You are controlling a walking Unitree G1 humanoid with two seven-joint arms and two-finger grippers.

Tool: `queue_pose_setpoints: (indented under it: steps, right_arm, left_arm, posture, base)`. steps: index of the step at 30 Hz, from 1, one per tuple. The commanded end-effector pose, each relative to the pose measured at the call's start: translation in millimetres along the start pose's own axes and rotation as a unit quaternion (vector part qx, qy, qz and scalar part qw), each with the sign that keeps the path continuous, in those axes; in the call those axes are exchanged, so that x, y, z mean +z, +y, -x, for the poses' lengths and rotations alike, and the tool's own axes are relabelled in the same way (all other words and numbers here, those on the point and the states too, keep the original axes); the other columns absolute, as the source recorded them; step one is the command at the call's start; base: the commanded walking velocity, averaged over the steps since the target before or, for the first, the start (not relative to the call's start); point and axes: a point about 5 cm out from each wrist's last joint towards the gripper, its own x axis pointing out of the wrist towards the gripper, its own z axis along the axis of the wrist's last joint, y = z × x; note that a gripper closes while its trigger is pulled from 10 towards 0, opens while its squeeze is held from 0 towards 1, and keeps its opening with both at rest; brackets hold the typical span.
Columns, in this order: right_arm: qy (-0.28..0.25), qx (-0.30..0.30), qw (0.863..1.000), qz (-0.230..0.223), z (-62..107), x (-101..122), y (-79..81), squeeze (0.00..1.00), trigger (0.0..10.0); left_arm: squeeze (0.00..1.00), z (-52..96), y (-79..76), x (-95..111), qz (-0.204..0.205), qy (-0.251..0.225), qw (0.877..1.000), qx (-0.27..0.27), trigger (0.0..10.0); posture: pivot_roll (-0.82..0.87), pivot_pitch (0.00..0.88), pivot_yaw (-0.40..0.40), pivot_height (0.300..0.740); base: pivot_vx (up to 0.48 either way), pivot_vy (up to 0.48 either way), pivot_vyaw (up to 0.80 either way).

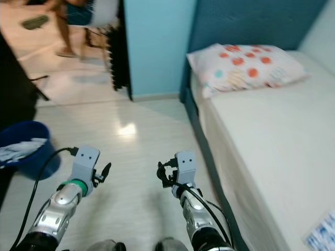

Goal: Clean up the room

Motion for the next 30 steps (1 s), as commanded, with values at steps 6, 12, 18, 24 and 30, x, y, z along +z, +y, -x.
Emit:
queue_pose_setpoints:
  steps: [6,12,18,24,30]
  right_arm:
    - [0.015,-0.005,1.000,-0.010,3.3,-7.0,-0.9,0.00,10.0]
    - [0.014,-0.005,1.000,-0.009,3.1,-6.5,-1.0,0.00,10.0]
    - [0.002,-0.007,1.000,-0.011,1.4,-1.4,-2.9,0.00,10.0]
    - [-0.001,-0.007,1.000,-0.011,0.8,-0.2,-3.4,0.00,10.0]
    - [-0.006,-0.007,1.000,-0.012,0.0,1.8,-3.2,0.00,10.0]
  left_arm:
    - [0.00,-0.2,-2.2,-3.2,0.000,0.011,1.000,-0.006,10.0]
    - [0.00,-0.7,-2.5,-2.0,0.000,0.008,1.000,-0.007,10.0]
    - [0.00,-2.1,-4.6,4.2,0.003,-0.004,1.000,-0.013,10.0]
    - [0.00,-2.4,-5.1,5.2,0.002,-0.005,1.000,-0.015,10.0]
    - [0.00,-4.0,-6.7,8.7,0.000,-0.010,1.000,-0.021,10.0]
  posture:
    - [0.05,0.000,0.030,0.740]
    - [0.05,0.000,0.031,0.740]
    - [0.05,0.000,0.032,0.740]
    - [0.05,0.000,0.032,0.740]
    - [0.04,0.000,0.034,0.740]
  base:
    - [0.000,0.000,-0.79]
    - [0.000,0.000,-0.79]
    - [0.000,0.000,-0.79]
    - [0.000,0.000,-0.79]
    - [0.000,0.000,-0.79]
